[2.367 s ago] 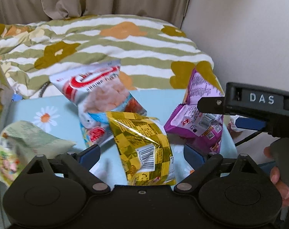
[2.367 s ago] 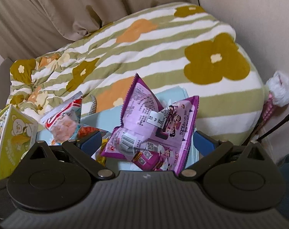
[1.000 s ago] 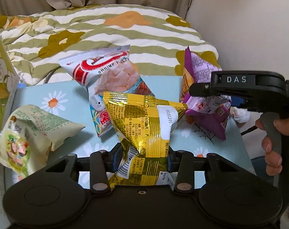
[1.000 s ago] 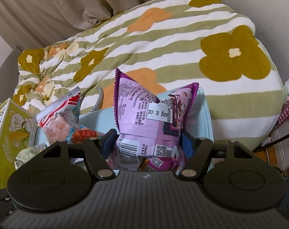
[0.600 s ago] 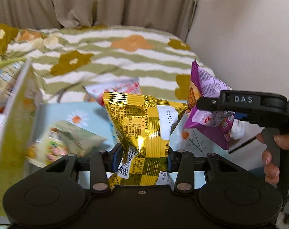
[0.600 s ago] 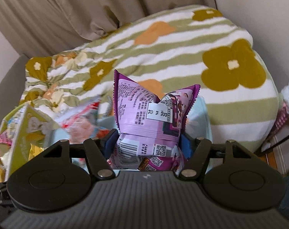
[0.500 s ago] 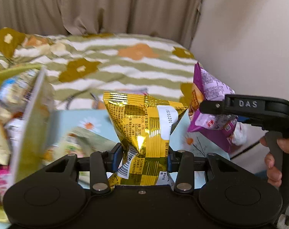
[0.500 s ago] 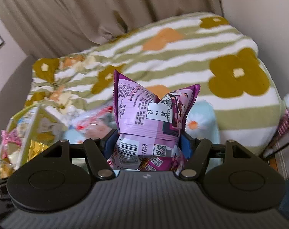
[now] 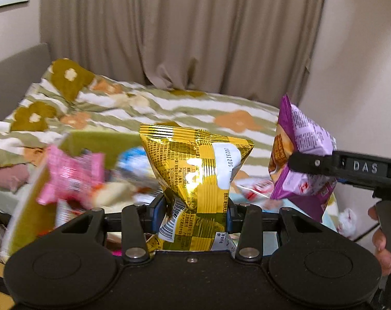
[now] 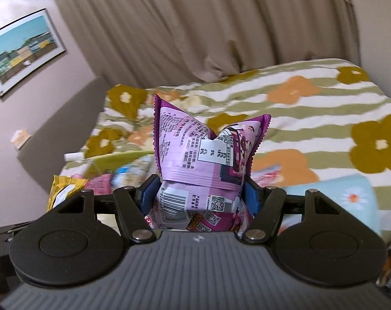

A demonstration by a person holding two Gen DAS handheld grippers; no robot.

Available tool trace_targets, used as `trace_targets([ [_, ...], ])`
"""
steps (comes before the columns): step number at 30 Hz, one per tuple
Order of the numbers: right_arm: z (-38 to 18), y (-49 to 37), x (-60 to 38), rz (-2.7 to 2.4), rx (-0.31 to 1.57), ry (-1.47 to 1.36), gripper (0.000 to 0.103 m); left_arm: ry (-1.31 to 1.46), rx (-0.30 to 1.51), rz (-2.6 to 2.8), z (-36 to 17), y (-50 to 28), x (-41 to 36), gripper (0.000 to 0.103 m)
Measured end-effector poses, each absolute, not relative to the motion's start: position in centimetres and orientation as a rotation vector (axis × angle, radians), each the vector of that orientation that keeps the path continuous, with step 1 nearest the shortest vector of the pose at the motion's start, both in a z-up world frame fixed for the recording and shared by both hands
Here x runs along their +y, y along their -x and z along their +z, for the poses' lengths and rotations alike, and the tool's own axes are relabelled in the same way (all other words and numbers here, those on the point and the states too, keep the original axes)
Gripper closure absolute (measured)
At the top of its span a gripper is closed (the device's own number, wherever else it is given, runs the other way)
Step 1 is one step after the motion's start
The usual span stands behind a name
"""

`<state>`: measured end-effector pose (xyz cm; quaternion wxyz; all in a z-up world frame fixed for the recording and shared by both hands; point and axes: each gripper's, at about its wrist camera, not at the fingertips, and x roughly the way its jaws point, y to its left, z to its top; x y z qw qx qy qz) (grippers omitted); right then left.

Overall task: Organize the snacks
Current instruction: 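Carry both bags into the cardboard box and open both tools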

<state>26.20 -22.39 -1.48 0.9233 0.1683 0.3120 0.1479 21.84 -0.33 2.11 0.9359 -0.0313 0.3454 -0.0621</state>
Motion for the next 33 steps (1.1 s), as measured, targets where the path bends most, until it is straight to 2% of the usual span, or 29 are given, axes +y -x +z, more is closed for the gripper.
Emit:
trace_targets([
  [10, 0.1, -26.2, -10.6, 0.363, 0.628, -0.329, 0.021, 0.074, 0.676, -0.089, 4.2, -21.2, 10.3, 0.056],
  [23, -1.4, -26.0, -1.7, 0.281, 0.670, -0.323, 0.021, 0.036, 0.808, -0.137, -0.4, -24.3, 17.8, 0.054],
  [24, -1.4, -26.0, -1.4, 0.272, 0.675, -0.317, 0.021, 0.042, 0.821, -0.141, -0.7, -24.5, 18.1, 0.044],
  [25, -1.4, -26.1, -1.3, 0.266, 0.679, -0.313, 0.021, 0.050, 0.833, -0.146, -1.0, -24.7, 18.2, 0.021],
  [27, -1.4, -26.1, -1.1, 0.253, 0.684, -0.303, 0.021, 0.062, 0.828, -0.153, -1.3, -24.6, 18.4, 0.000],
  [33, -1.4, -26.4, -0.5, 0.251, 0.685, -0.284, 0.020, 0.061, 0.828, -0.161, -1.3, -24.0, 18.8, 0.000],
])
